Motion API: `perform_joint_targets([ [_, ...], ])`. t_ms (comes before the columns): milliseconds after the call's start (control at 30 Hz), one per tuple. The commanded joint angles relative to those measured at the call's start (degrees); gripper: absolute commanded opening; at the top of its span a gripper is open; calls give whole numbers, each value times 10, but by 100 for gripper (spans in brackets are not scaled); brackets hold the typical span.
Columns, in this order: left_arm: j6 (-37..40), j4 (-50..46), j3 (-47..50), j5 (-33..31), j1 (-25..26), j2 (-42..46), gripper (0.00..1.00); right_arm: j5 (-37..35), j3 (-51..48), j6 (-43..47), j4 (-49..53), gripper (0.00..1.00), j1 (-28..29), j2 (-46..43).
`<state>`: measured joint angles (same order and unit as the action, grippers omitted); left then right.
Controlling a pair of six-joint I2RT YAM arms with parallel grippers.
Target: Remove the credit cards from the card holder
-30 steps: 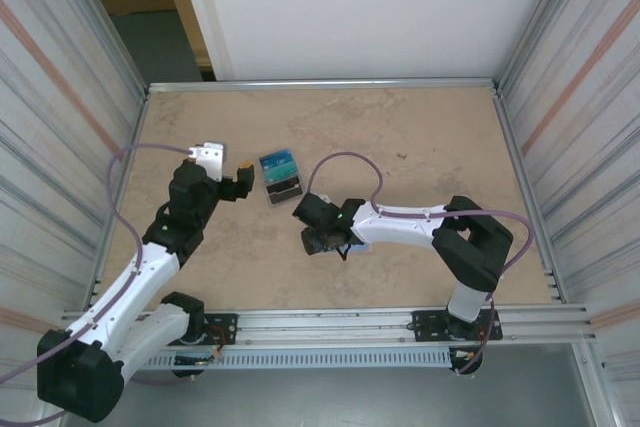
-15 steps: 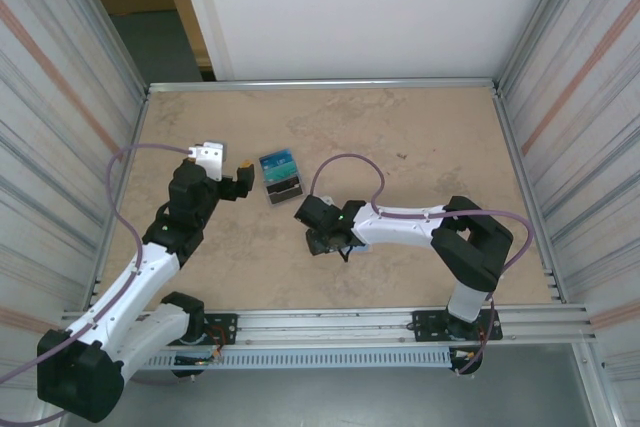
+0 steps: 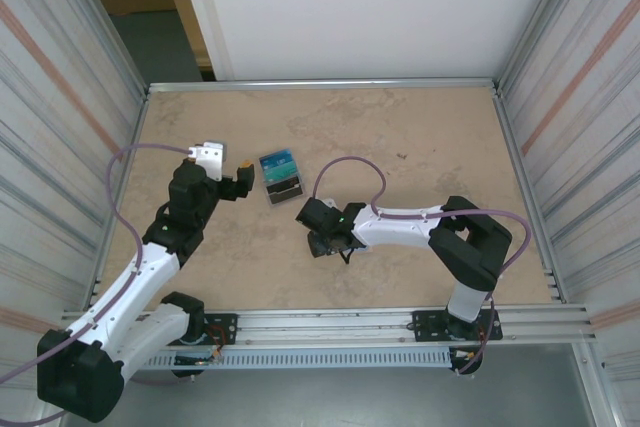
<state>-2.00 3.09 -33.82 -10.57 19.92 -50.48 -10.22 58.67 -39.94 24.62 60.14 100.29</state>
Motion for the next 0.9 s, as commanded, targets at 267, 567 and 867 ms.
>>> perform_joint_targets([
  [267, -11, 2, -8, 24, -3, -1, 99, 27, -33, -24, -11, 44, -27, 10],
  [567, -2, 9, -11, 33, 6, 3, 99, 17, -37, -21, -6, 25, -36, -29],
  [867, 50, 10, -27, -45, 90, -23, 99, -43, -46, -32, 30, 28, -45, -79],
])
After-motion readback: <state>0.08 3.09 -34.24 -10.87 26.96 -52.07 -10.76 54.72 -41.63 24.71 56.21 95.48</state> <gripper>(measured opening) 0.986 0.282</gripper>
